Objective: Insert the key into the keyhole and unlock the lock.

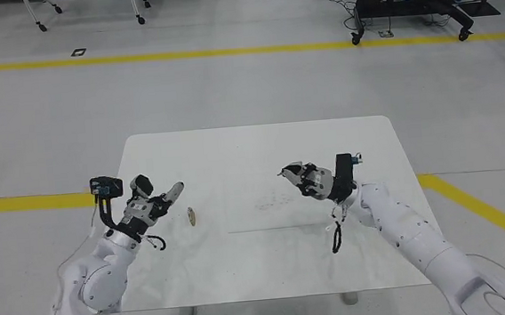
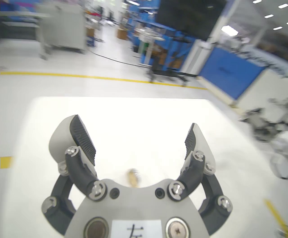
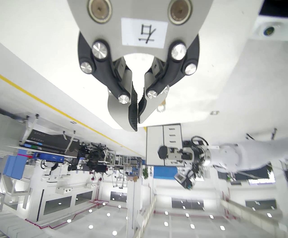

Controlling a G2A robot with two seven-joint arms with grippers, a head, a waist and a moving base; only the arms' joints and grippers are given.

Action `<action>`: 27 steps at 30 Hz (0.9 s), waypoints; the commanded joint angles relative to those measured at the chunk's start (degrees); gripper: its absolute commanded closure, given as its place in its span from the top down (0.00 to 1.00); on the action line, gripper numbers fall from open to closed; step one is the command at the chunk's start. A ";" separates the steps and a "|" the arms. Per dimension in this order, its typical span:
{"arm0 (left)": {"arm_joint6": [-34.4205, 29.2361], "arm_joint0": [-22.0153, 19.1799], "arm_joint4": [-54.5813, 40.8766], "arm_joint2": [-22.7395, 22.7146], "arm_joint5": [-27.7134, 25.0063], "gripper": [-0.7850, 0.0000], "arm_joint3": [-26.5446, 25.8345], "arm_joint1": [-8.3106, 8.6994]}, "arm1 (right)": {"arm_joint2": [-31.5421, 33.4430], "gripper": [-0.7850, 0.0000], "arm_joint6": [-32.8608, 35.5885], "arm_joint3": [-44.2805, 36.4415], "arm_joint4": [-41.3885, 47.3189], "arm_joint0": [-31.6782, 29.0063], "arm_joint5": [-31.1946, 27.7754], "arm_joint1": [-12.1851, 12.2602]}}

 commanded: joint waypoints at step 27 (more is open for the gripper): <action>-33.04 -12.92 -52.47 8.52 -14.25 0.98 17.11 0.40 | -11.22 0.00 25.32 -6.57 50.56 0.18 -5.44 -2.82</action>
